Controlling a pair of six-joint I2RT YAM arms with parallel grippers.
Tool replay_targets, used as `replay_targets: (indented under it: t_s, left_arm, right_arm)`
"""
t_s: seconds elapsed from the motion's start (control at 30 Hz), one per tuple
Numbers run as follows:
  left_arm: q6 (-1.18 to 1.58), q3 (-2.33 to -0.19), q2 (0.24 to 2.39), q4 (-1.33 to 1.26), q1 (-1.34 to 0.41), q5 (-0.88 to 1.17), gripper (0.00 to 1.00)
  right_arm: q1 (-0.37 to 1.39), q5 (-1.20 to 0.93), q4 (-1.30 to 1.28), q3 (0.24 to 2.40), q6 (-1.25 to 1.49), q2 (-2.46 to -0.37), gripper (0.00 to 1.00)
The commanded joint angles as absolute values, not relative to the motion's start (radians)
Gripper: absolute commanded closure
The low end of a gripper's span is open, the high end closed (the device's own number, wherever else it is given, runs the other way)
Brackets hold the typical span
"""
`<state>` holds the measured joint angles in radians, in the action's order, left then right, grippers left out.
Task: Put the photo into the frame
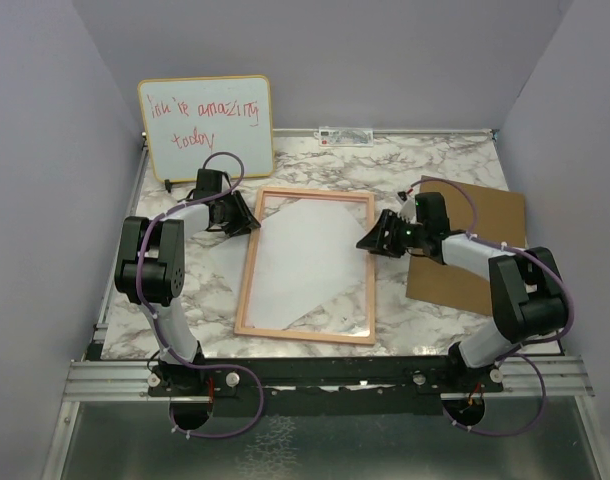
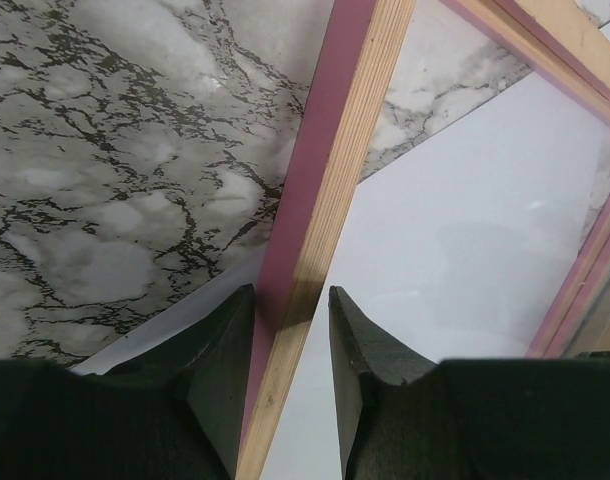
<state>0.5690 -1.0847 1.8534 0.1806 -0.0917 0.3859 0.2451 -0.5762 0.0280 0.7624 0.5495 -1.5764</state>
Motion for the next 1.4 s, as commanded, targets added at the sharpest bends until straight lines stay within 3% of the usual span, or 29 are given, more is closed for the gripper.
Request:
replay_targets:
  t_s: [0.0,0.3,0.67,0.83,1.03,1.2,1.37]
  left_arm:
    - [0.57,-1.087,1.887,0.198,-0.089,0.39,0.63]
    - [0.6,-1.072,1.884,0.175,-0.089,0.389,0.63]
    - [0.637,-1.069,1.88,0.14,-0.089,0.393,0.63]
    - [0.654,-1.049,1.865,0.112,-0.089,0.398,0.6]
    - [0.662,-1.036,1.845,0.097,-0.089,0.406,0.59]
    - [0.662,-1.03,1.821,0.106,-0.089,0.388,0.52]
    - [0.639,-1.02,1.773,0.123,-0.089,0.356,0.4]
  right_arm:
    - [0.229,-0.815,0.264,0.71,0.638,-1.559,0.45]
    - [0.213,-0.997,0.416,0.671,0.7,-1.589,0.44]
    - [0.218,-1.014,0.303,0.701,0.607,-1.67,0.43]
    - [0.226,-0.999,0.407,0.699,0.69,-1.714,0.58]
    - [0.247,-0.911,0.464,0.715,0.738,-1.754,0.68]
    - [0.247,-0.89,0.561,0.692,0.814,-1.757,0.97]
    - [0.246,-0.913,0.607,0.671,0.849,-1.744,0.99]
